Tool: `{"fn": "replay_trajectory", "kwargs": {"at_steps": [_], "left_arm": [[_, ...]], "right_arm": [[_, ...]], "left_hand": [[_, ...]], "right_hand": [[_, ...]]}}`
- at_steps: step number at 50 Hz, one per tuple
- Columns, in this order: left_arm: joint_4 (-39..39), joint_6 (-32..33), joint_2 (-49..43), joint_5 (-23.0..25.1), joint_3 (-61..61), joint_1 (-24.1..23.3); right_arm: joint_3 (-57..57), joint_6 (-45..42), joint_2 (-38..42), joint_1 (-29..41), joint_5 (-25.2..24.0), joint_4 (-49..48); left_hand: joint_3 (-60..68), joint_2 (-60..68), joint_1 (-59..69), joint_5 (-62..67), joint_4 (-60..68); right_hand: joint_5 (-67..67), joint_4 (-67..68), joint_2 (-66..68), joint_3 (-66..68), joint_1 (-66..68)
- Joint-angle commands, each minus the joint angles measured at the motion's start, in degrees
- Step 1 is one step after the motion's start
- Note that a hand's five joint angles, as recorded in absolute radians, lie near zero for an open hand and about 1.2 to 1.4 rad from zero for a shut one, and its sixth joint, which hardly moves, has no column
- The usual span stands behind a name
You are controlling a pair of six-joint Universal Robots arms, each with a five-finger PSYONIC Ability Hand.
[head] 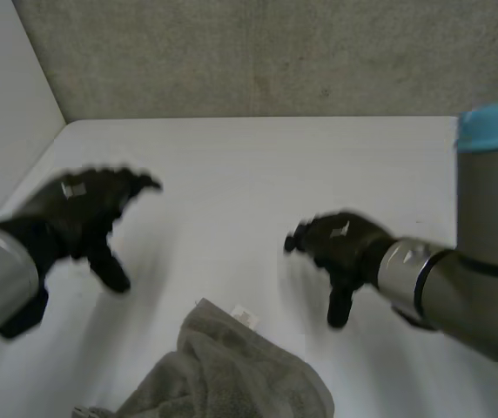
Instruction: Fold the laundry
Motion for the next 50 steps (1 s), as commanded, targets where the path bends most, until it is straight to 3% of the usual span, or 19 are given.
{"fn": "replay_trajectory", "kwargs": {"at_steps": [1, 8, 18, 20, 22, 23, 25, 27, 33, 40, 42, 44, 47, 49, 50], "left_arm": [[-4.18, 8.99, 2.47, 1.07, -8.65, 0.4], [-9.27, 12.24, 3.88, 2.3, -13.13, 0.84], [-15.51, 13.2, 7.04, 2.74, -12.51, 0.66], [-15.96, 13.56, 7.22, 3.09, -12.78, 0.48], [-15.96, 13.65, 7.31, 3.26, -13.56, 0.31], [-15.96, 13.65, 7.31, 3.26, -13.57, 0.31], [-15.78, 13.73, 7.31, 3.26, -14.27, 0.31], [-15.17, 13.91, 7.13, 3.0, -15.58, 0.66], [-12.97, 13.91, 5.99, 2.91, -17.08, 1.63], [-9.99, 16.19, 5.02, 3.0, -18.05, 4.0], [-9.72, 16.99, 4.76, 3.0, -18.05, 4.09], [-8.76, 17.95, 4.32, 3.18, -18.23, 4.0], [-7.61, 18.04, 4.05, 3.18, -18.05, 3.82], [-4.9, 18.04, 3.27, 3.18, -18.23, 3.91], [-4.89, 18.04, 3.26, 3.18, -18.23, 3.91]], "right_arm": [[4.25, -0.11, 1.25, 0.29, -8.37, 0.92], [7.49, -0.2, 2.47, 0.81, -10.22, 1.1], [11.72, -5.12, 5.03, 3.63, -9.16, 0.57], [11.89, -5.73, 5.47, 3.8, -9.16, 0.13], [11.54, -5.38, 6.08, 3.8, -8.99, -1.96], [11.54, -5.38, 6.08, 3.8, -8.99, -1.98], [11.46, -5.21, 5.82, 3.8, -7.77, -5.13], [11.54, -4.95, 5.47, 3.8, -6.63, -6.36], [11.72, -4.59, 4.76, 3.98, -2.58, -8.13], [11.54, -4.68, 4.68, 3.89, -2.4, -8.66], [11.45, -4.68, 4.68, 3.89, -2.4, -8.75], [11.19, -4.68, 4.68, 3.89, -2.4, -8.75], [10.93, -4.68, 4.68, 3.89, -2.4, -8.75], [10.84, -4.68, 4.68, 3.89, -2.31, -8.75], [10.84, -4.68, 4.68, 3.89, -2.31, -8.75]], "left_hand": [[-0.34, -0.36, -0.3, -0.38, -0.42], [0.0, -0.03, 0.04, -0.04, -0.09], [0.5, 0.48, 0.54, 0.46, 0.42], [0.67, 0.65, 0.71, 0.63, 0.59], [1.17, 1.14, 1.21, 1.13, 1.09], [1.18, 1.15, 1.22, 1.13, 1.09], [2.86, 2.83, 2.9, 2.82, 2.77], [4.03, 4.01, 4.07, 3.99, 3.95], [8.41, 8.38, 8.45, 8.37, 8.32], [15.8, 15.77, 15.84, 15.76, 15.71], [21.36, 21.33, 21.4, 21.32, 21.28], [41.27, 41.24, 41.31, 41.22, 41.18], [49.62, 49.59, 49.66, 49.58, 49.53], [64.85, 64.82, 64.89, 64.8, 64.76], [64.93, 64.9, 64.97, 64.89, 64.84]], "right_hand": [[-3.03, -3.52, -3.28, -2.23, -2.4], [-3.03, -3.52, -3.28, -2.23, -2.4], [-0.25, -0.75, -0.51, 0.54, 0.38], [6.48, 5.98, 6.22, 7.27, 7.11], [31.4, 30.91, 31.15, 32.2, 32.03], [31.54, 31.04, 31.29, 32.33, 32.17], [57.51, 57.01, 57.25, 58.3, 58.14], [63.94, 63.45, 63.69, 64.74, 64.57], [66.97, 66.48, 66.72, 67.77, 67.6], [66.97, 66.48, 66.72, 67.77, 67.6], [66.97, 66.48, 66.72, 67.77, 67.6], [66.97, 66.48, 66.72, 67.77, 67.6], [66.97, 66.48, 66.72, 67.77, 67.6], [66.97, 66.48, 66.72, 67.77, 67.6], [66.97, 66.48, 66.72, 67.77, 67.6]]}}
